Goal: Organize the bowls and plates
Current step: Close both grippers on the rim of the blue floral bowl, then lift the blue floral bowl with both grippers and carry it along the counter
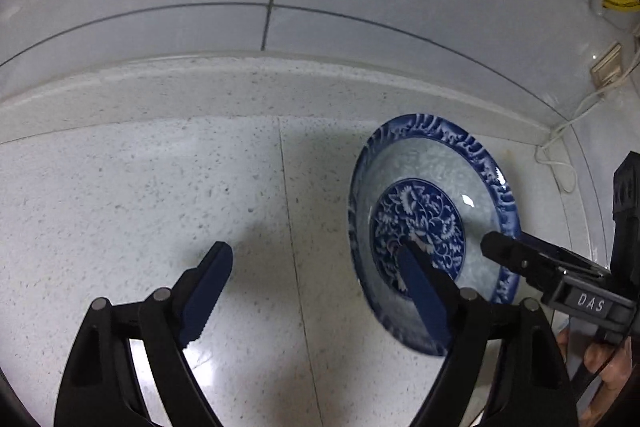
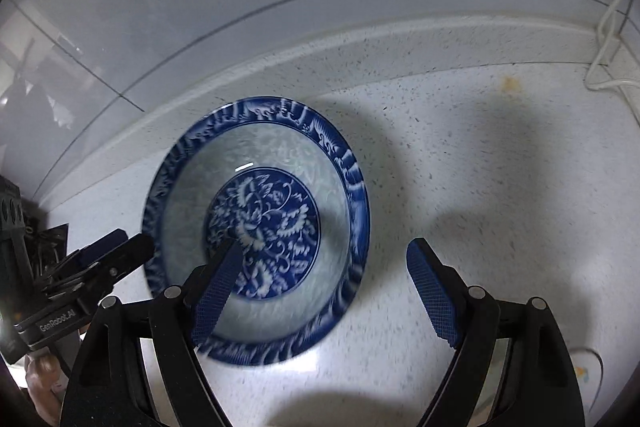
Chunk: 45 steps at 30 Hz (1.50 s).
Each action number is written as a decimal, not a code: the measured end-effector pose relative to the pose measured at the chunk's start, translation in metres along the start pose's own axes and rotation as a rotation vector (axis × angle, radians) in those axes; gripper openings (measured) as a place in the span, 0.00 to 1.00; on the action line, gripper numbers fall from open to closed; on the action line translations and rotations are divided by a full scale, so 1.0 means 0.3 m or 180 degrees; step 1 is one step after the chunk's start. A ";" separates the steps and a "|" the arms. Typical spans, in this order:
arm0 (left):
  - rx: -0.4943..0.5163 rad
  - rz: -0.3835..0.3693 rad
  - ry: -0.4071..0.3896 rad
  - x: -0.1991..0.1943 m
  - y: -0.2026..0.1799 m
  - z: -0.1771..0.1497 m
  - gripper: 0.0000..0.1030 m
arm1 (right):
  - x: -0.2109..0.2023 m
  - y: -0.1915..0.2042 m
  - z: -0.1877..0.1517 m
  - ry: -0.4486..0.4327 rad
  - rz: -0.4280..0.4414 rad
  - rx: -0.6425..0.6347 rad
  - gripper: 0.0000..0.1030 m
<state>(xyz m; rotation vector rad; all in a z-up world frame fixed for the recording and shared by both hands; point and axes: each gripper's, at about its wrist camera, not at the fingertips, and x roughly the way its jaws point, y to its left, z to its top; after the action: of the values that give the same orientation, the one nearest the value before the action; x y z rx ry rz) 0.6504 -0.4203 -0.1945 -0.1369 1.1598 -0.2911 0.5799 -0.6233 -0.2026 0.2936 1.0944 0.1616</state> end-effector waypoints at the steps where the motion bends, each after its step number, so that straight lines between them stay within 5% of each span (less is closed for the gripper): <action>1: 0.0003 -0.0004 0.0060 0.020 -0.005 0.008 0.71 | 0.011 -0.003 0.003 0.0038 0.0019 0.0002 0.77; 3: -0.0039 -0.0085 0.0251 0.068 -0.010 0.018 0.53 | 0.028 -0.012 0.003 0.0102 0.0052 0.0006 0.70; 6: -0.0002 -0.0048 0.0321 0.097 -0.022 0.026 0.40 | 0.046 -0.039 -0.005 0.0207 0.0182 0.0085 0.45; 8: -0.0035 -0.0174 0.0399 0.117 -0.025 0.034 0.28 | 0.054 -0.053 -0.011 0.0251 0.0203 0.0093 0.24; 9: -0.0083 -0.0315 0.0417 0.124 -0.029 0.033 0.13 | 0.053 -0.061 -0.009 0.0237 0.0181 0.0101 0.17; 10: -0.0115 -0.0421 0.0449 0.129 -0.032 0.033 0.09 | 0.050 -0.065 -0.009 0.0243 0.0201 0.0101 0.17; 19: -0.0277 -0.0388 0.0472 0.079 -0.010 -0.046 0.09 | 0.005 -0.035 -0.029 0.0194 0.0148 -0.0089 0.15; 31: -0.0439 -0.0267 0.0291 -0.219 0.068 -0.216 0.09 | -0.157 0.146 -0.204 0.0077 0.0331 -0.0418 0.15; 39: -0.0557 -0.0025 0.0204 -0.453 0.312 -0.466 0.10 | -0.154 0.343 -0.450 0.0173 0.0682 -0.0692 0.15; 45: -0.0670 0.0094 0.0221 -0.473 0.457 -0.597 0.10 | -0.040 0.426 -0.561 0.0403 0.0846 -0.0812 0.15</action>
<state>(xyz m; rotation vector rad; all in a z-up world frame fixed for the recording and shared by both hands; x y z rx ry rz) 0.4555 -0.2398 -0.1754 -0.2962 1.2592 -0.1480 0.4263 -0.4791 -0.2238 0.2000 1.1432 0.5586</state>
